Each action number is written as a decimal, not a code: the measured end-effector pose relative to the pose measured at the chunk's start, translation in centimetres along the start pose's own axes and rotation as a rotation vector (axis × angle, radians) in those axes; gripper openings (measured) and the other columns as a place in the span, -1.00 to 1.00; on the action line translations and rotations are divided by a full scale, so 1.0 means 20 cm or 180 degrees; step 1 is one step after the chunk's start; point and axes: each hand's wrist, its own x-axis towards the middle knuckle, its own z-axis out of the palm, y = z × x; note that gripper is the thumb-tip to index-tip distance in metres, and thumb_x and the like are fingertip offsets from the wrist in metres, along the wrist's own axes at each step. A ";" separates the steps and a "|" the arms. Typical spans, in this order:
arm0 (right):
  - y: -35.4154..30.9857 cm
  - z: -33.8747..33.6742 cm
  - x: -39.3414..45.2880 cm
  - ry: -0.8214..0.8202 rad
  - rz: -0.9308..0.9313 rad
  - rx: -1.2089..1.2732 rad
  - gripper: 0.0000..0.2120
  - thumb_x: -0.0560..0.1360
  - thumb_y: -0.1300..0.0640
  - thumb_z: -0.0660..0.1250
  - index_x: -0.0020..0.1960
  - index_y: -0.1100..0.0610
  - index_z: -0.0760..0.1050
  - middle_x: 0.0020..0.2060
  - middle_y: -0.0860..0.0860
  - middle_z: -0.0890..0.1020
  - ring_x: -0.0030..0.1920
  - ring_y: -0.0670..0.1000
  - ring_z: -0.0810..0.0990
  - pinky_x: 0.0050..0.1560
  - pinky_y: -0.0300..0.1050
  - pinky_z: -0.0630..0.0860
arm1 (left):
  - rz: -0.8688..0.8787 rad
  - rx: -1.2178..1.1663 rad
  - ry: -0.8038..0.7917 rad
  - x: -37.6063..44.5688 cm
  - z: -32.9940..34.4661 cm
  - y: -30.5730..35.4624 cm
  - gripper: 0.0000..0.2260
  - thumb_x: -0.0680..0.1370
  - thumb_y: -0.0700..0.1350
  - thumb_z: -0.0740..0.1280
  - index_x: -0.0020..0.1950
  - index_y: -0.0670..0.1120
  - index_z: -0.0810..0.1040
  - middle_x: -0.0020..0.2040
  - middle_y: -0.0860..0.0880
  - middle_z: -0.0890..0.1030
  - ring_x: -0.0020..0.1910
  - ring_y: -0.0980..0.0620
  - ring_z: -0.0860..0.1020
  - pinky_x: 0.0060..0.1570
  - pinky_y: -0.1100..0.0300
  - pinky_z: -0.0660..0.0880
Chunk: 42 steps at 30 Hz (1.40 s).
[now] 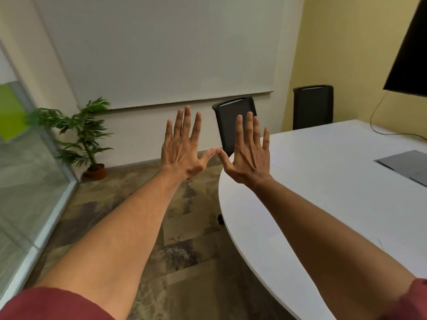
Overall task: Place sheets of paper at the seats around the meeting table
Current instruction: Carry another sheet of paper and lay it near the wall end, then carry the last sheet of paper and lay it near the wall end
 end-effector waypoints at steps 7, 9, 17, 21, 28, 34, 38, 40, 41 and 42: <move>0.19 0.21 0.24 -0.0089 0.0492 -0.0475 -0.06 0.46 -0.50 -0.15 0.60 0.09 -0.25 0.59 0.14 -0.18 0.58 0.15 -0.23 0.54 0.23 -0.22 | 0.0455 -0.0385 -0.0044 0.42 0.33 0.03 -0.13 0.52 0.41 0.00 0.58 -0.05 -0.35 0.59 -0.16 -0.33 0.56 -0.11 -0.32 0.53 -0.14 -0.24; 0.25 0.26 0.29 -0.0127 0.0670 -0.0655 -0.07 0.46 -0.49 -0.16 0.60 0.08 -0.26 0.59 0.14 -0.19 0.58 0.16 -0.24 0.53 0.22 -0.25 | 0.0604 -0.0492 -0.0038 0.54 0.44 0.05 -0.13 0.52 0.40 0.00 0.58 -0.05 -0.36 0.59 -0.16 -0.33 0.57 -0.12 -0.32 0.52 -0.14 -0.24; 0.44 0.40 0.44 -0.0092 0.1470 -0.1259 -0.08 0.48 -0.47 -0.13 0.59 0.09 -0.30 0.58 0.14 -0.25 0.57 0.16 -0.28 0.53 0.24 -0.22 | 0.1426 -0.0950 0.0035 1.00 0.82 0.16 -0.13 0.52 0.39 -0.01 0.56 -0.06 -0.38 0.59 -0.18 -0.33 0.56 -0.13 -0.33 0.50 -0.11 -0.33; 0.49 0.44 0.46 -0.0143 0.1898 -0.1457 -0.07 0.48 -0.46 -0.11 0.58 0.10 -0.33 0.58 0.14 -0.27 0.57 0.16 -0.29 0.53 0.25 -0.21 | 0.1808 -0.1138 0.0006 1.16 0.95 0.24 -0.15 0.52 0.40 -0.07 0.56 -0.05 -0.39 0.58 -0.18 -0.34 0.56 -0.13 -0.34 0.51 -0.13 -0.31; 0.67 0.51 0.33 -0.0298 0.2484 -0.1728 -0.07 0.48 -0.44 -0.08 0.58 0.10 -0.34 0.58 0.15 -0.24 0.58 0.16 -0.25 0.54 0.23 -0.21 | 0.2317 -0.1508 -0.0308 1.21 1.20 0.52 -0.17 0.54 0.39 -0.08 0.57 -0.06 -0.38 0.58 -0.18 -0.33 0.56 -0.15 -0.32 0.52 -0.13 -0.26; 0.91 0.64 0.14 -0.0431 0.2898 -0.1783 -0.06 0.48 -0.43 -0.05 0.58 0.11 -0.33 0.59 0.16 -0.22 0.59 0.16 -0.22 0.54 0.23 -0.20 | 0.2624 -0.1577 -0.0713 1.13 1.50 0.80 -0.18 0.54 0.39 -0.08 0.55 -0.05 -0.40 0.58 -0.18 -0.33 0.56 -0.15 -0.32 0.53 -0.12 -0.24; 1.07 0.75 0.02 -0.0600 0.3159 -0.1720 -0.07 0.47 -0.42 -0.04 0.58 0.11 -0.31 0.59 0.17 -0.17 0.59 0.17 -0.17 0.54 0.23 -0.18 | 0.2737 -0.1631 -0.0990 1.07 1.69 0.95 -0.16 0.54 0.38 -0.04 0.57 -0.05 -0.38 0.59 -0.18 -0.30 0.57 -0.14 -0.29 0.53 -0.11 -0.24; 1.13 0.82 -0.04 -0.0710 0.3292 -0.1656 -0.07 0.48 -0.41 -0.03 0.58 0.11 -0.30 0.59 0.18 -0.15 0.59 0.18 -0.16 0.54 0.23 -0.18 | 0.2784 -0.1632 -0.1179 1.04 1.79 1.00 -0.16 0.54 0.37 -0.03 0.57 -0.06 -0.37 0.59 -0.18 -0.29 0.57 -0.14 -0.29 0.53 -0.10 -0.24; 1.14 0.85 -0.07 -0.0772 0.3357 -0.1613 -0.07 0.48 -0.40 -0.02 0.59 0.11 -0.30 0.59 0.18 -0.14 0.59 0.18 -0.16 0.54 0.22 -0.18 | 0.2813 -0.1618 -0.1273 1.03 1.84 1.02 -0.16 0.54 0.37 -0.02 0.57 -0.06 -0.37 0.59 -0.18 -0.29 0.57 -0.13 -0.29 0.54 -0.09 -0.23; 1.16 0.89 -0.11 -0.0828 0.3413 -0.1569 -0.08 0.48 -0.39 -0.01 0.59 0.12 -0.30 0.59 0.18 -0.14 0.59 0.18 -0.15 0.54 0.22 -0.18 | 0.2840 -0.1604 -0.1373 1.01 1.89 1.03 -0.16 0.54 0.37 -0.02 0.57 -0.06 -0.36 0.59 -0.18 -0.29 0.58 -0.13 -0.28 0.54 -0.09 -0.23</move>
